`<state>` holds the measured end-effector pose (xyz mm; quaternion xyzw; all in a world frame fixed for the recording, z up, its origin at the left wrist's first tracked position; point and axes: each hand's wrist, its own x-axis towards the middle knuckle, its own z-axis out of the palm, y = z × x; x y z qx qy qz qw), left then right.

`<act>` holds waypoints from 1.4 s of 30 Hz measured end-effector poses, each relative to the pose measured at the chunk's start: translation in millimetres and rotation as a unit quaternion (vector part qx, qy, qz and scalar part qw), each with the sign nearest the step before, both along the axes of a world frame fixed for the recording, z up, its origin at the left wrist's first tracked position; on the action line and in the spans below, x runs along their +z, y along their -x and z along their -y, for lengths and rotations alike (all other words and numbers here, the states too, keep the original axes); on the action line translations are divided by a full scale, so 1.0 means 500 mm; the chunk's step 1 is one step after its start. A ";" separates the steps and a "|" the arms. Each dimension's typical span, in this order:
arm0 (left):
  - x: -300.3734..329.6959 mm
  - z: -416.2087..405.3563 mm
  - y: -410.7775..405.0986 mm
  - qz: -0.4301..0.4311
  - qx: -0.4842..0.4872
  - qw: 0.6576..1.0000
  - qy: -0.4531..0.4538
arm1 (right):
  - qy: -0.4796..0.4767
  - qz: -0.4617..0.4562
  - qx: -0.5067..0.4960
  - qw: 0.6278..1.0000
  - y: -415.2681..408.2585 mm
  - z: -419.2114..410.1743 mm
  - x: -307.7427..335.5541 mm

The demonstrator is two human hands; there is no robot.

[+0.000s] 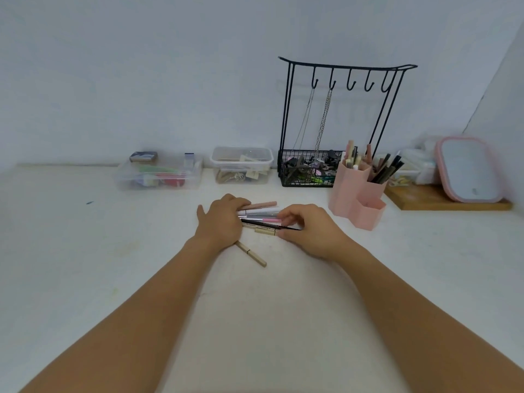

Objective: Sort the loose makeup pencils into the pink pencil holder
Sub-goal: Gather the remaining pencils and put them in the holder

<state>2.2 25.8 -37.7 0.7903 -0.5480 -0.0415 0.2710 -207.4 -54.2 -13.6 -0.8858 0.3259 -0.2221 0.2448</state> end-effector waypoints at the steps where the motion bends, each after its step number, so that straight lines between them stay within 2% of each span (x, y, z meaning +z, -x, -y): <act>1: 0.000 -0.001 0.001 0.000 0.001 1.000 0.008 | 0.002 -0.009 -0.012 1.000 0.003 0.006 0.001; 7: -0.007 -0.007 -0.003 -0.027 0.015 0.998 0.055 | 0.021 -0.064 -0.030 0.997 0.022 0.020 0.013; 10: 0.000 -0.022 0.006 -0.080 0.053 0.976 0.195 | 0.005 -0.062 -0.034 0.997 0.021 0.019 0.018; 11: 0.006 -0.032 0.013 -0.080 0.081 0.964 0.240 | 0.002 -0.064 -0.035 0.997 0.020 0.020 0.019; 13: 0.010 -0.060 0.021 -0.050 0.110 0.954 0.273 | -0.012 -0.069 -0.032 0.997 0.017 0.018 0.018; 15: 0.003 -0.085 0.019 -0.010 0.050 0.968 0.246 | -0.018 -0.062 -0.034 0.997 0.018 0.016 0.025; 17: -0.006 -0.096 0.017 0.003 -0.023 0.984 0.177 | -0.018 -0.031 -0.042 0.998 0.027 0.020 0.040; 20: -0.010 -0.089 0.011 -0.015 -0.037 0.986 0.161 | -0.050 0.053 -0.041 0.997 0.047 0.027 0.063; 22: -0.010 -0.082 0.008 -0.040 -0.033 0.985 0.164 | -0.115 0.121 -0.040 0.985 0.048 0.026 0.063; 26: 0.001 -0.082 0.006 -0.147 0.001 0.973 0.179 | -0.274 0.235 -0.048 0.931 0.028 0.010 0.042; 29: 0.011 -0.081 0.009 -0.279 0.018 0.941 0.192 | -0.354 0.280 -0.035 0.892 0.010 -0.009 0.028; 31: 0.018 -0.081 0.007 -0.362 0.005 0.910 0.202 | -0.359 0.295 -0.023 0.885 -0.006 -0.026 0.023; 34: 0.031 -0.083 0.009 -0.394 -0.024 0.896 0.204 | -0.344 0.304 -0.004 0.888 -0.026 -0.052 0.024; 37: 0.043 -0.085 0.016 -0.450 -0.051 0.866 0.212 | -0.350 0.305 0.010 0.886 -0.047 -0.073 0.013; 40: 0.041 -0.087 0.016 -0.399 -0.049 0.895 0.194 | -0.332 0.289 0.025 0.898 -0.060 -0.083 -0.001; 42: 0.040 -0.087 0.015 -0.402 -0.040 0.893 0.196 | -0.313 0.267 0.048 0.910 -0.065 -0.087 -0.003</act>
